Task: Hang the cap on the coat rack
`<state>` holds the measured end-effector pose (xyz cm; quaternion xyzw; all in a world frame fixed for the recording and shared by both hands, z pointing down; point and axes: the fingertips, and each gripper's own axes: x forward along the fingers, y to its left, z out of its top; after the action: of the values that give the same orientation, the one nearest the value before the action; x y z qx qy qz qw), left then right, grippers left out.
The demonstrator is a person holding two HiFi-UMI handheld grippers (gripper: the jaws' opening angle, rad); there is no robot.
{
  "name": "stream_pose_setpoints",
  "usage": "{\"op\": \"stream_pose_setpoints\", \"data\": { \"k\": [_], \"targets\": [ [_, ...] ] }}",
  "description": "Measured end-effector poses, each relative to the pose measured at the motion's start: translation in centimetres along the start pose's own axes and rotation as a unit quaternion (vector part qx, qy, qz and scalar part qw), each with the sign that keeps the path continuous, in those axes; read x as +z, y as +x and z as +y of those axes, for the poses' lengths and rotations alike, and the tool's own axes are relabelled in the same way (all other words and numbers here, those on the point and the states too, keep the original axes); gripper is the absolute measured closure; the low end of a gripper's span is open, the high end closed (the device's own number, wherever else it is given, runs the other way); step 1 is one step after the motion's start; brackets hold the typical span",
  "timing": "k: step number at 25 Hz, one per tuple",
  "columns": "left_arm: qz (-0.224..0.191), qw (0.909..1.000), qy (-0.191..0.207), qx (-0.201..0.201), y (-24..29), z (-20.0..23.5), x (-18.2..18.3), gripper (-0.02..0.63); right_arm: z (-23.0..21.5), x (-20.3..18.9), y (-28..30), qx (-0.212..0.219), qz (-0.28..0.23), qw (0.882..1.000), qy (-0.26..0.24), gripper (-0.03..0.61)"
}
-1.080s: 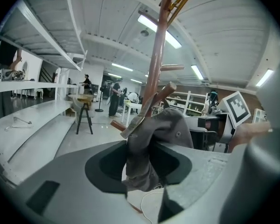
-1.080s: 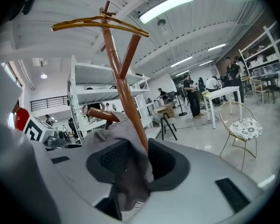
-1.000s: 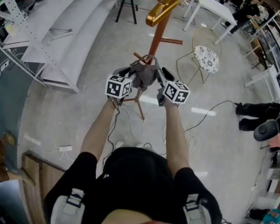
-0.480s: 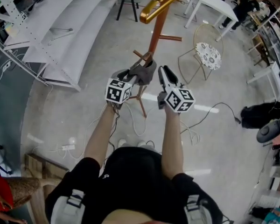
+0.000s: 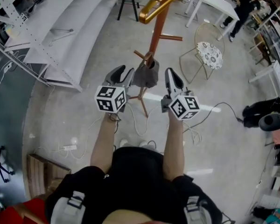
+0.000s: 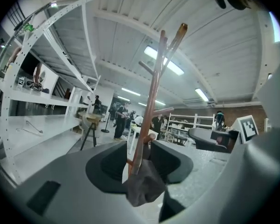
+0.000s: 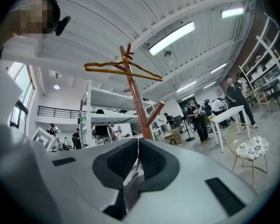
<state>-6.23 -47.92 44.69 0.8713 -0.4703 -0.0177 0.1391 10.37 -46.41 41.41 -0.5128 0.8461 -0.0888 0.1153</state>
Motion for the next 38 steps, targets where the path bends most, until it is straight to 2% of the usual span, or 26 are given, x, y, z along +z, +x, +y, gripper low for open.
{"op": "stream_pose_setpoints", "data": {
  "k": [2,3,5,6,10,13,26,38],
  "targets": [
    [-0.023,0.9997,0.007,0.001,-0.4,-0.6,1.9,0.470,0.4,1.0,-0.2,-0.001,-0.009,1.000,-0.014,0.578],
    [-0.033,0.9994,0.013,0.002,-0.5,-1.0,2.7,0.496,0.5,1.5,-0.4,-0.003,-0.016,1.000,-0.022,0.580],
    [-0.050,0.9984,0.026,0.007,-0.8,-1.5,4.0,0.600,0.5,2.5,-0.6,-0.012,-0.027,0.999,-0.043,0.581],
    [-0.054,0.9980,0.029,0.009,-0.8,-1.7,4.3,0.615,0.3,2.8,-0.8,-0.019,-0.031,0.998,-0.052,0.583],
    [-0.053,0.9981,0.029,0.012,-0.6,-2.8,3.9,0.615,-1.0,3.1,-1.9,-0.051,-0.031,0.996,-0.063,0.584],
    [-0.050,0.9983,0.030,0.005,-0.3,-3.7,3.3,0.615,-1.3,2.8,-2.2,-0.058,-0.018,0.995,-0.075,0.584],
    [-0.040,0.9972,0.056,0.029,0.4,-4.2,2.7,0.615,-1.4,2.3,-2.1,-0.055,0.000,0.993,-0.107,0.584],
    [-0.031,0.9972,0.056,0.038,0.9,-4.1,2.0,0.615,-1.5,1.6,-1.3,-0.038,0.014,0.993,-0.107,0.584]
  ]
}}
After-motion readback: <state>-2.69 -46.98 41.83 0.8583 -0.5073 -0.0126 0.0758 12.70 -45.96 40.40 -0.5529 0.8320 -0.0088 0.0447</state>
